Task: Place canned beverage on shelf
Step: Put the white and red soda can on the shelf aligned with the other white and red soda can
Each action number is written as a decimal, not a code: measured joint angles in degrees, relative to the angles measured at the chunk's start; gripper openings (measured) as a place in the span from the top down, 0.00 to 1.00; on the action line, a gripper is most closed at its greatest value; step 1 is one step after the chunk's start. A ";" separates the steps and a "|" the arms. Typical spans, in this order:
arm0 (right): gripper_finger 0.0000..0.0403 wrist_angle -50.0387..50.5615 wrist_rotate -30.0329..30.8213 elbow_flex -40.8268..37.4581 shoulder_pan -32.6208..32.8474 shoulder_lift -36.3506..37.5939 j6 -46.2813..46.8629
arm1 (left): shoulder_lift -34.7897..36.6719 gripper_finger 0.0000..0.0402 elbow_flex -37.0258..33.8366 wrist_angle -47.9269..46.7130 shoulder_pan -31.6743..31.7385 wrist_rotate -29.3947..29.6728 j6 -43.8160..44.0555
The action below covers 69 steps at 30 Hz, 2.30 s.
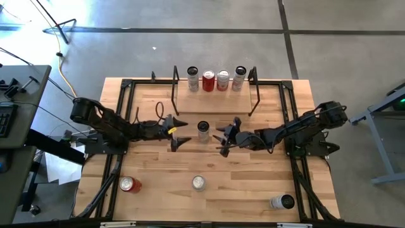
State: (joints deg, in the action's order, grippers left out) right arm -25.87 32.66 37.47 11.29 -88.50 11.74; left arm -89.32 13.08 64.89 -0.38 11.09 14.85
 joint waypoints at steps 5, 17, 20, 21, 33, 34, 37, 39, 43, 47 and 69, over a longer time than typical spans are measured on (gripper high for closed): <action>0.35 -1.88 -0.29 0.00 0.00 -0.01 3.89 | 1.35 0.02 -1.67 2.33 0.53 -0.09 0.02; 0.18 -16.38 -1.08 -0.02 -1.07 -4.40 -6.17 | 1.92 0.02 -2.23 2.31 0.74 -0.20 0.52; 0.18 -20.94 0.67 -0.04 -1.60 -6.89 -7.76 | 1.92 0.02 -2.23 2.30 0.74 -0.20 0.50; 0.18 -22.31 1.37 -0.02 -1.82 -7.58 -7.92 | 1.92 0.02 -2.23 2.30 0.74 -0.20 0.52; 0.18 -26.17 -3.09 3.30 -4.93 -12.87 -6.80 | 1.92 0.02 -2.21 2.31 0.74 -0.20 0.50; 0.18 -25.89 -3.29 4.08 -4.94 -13.34 -6.71 | 1.92 0.02 -2.21 2.29 0.74 -0.20 0.52; 0.18 -25.36 -3.11 6.19 -4.94 -14.70 -6.78 | 1.92 0.02 -2.21 2.29 0.74 -0.20 0.57; 0.18 -23.85 -2.51 7.65 -4.96 -15.58 -6.66 | 1.90 0.02 -2.21 2.30 0.74 -0.22 0.57; 0.18 -20.69 0.31 9.76 -4.96 -16.48 -5.95 | 1.90 0.02 -2.21 2.31 0.72 -0.22 0.61; 0.23 -20.46 2.76 10.16 -4.94 -16.48 -5.62 | 1.90 0.02 -2.21 2.29 0.70 -0.22 1.03; 0.41 -3.62 -6.36 10.08 -5.60 -1.35 -19.27 | 1.90 0.02 -2.16 2.25 0.72 -1.60 1.03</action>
State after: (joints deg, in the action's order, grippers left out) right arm -29.48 26.30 47.55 5.69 -89.85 -7.53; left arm -87.42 10.92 67.13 0.34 9.49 15.88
